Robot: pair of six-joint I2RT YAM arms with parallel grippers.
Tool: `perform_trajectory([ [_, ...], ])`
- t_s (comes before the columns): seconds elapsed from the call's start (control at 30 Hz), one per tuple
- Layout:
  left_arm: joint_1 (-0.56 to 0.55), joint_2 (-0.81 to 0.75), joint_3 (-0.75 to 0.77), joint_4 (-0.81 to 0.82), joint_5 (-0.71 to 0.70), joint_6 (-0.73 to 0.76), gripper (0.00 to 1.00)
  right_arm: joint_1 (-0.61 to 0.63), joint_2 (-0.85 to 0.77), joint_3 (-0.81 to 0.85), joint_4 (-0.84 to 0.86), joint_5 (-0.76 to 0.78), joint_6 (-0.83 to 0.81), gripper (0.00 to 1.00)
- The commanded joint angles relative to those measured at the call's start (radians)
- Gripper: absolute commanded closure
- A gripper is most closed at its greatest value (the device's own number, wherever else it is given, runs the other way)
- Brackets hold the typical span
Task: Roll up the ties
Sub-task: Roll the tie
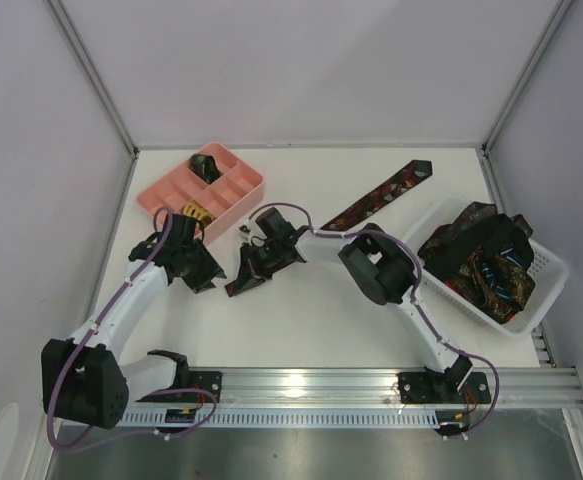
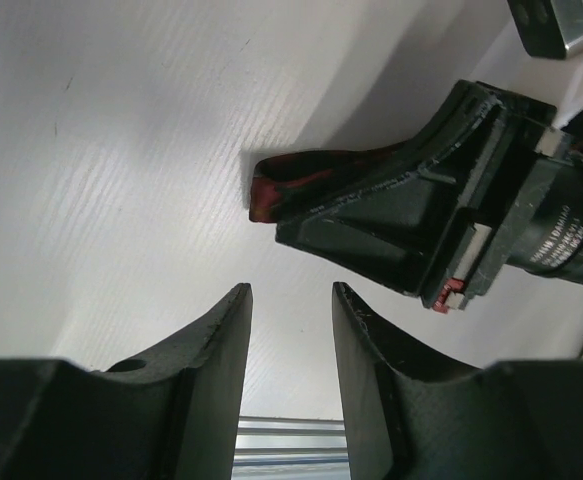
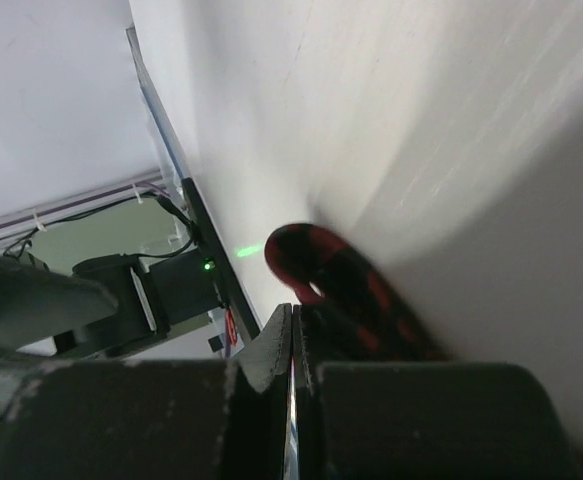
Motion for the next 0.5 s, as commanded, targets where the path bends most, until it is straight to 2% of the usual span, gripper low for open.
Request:
perform_trajectory([
  [0.0,0.011,-0.024,-0.004,0.02,0.01,-0.009,0.56,-0.023,-0.147,-0.03,0.0,-0.006,-0.021,1.0],
  [0.17,0.011,-0.003,-0.01,0.04,0.037,0.007,0.55,-0.046,-0.16,-0.052,-0.017,0.013,-0.053,1.0],
  [0.33,0.013,0.045,-0.004,0.069,0.063,0.033,0.55,-0.066,-0.092,-0.046,0.011,0.026,-0.054,1.0],
  [0.47,0.014,0.095,-0.001,0.077,0.068,0.047,0.54,-0.066,-0.033,-0.003,-0.038,0.042,-0.08,1.0],
])
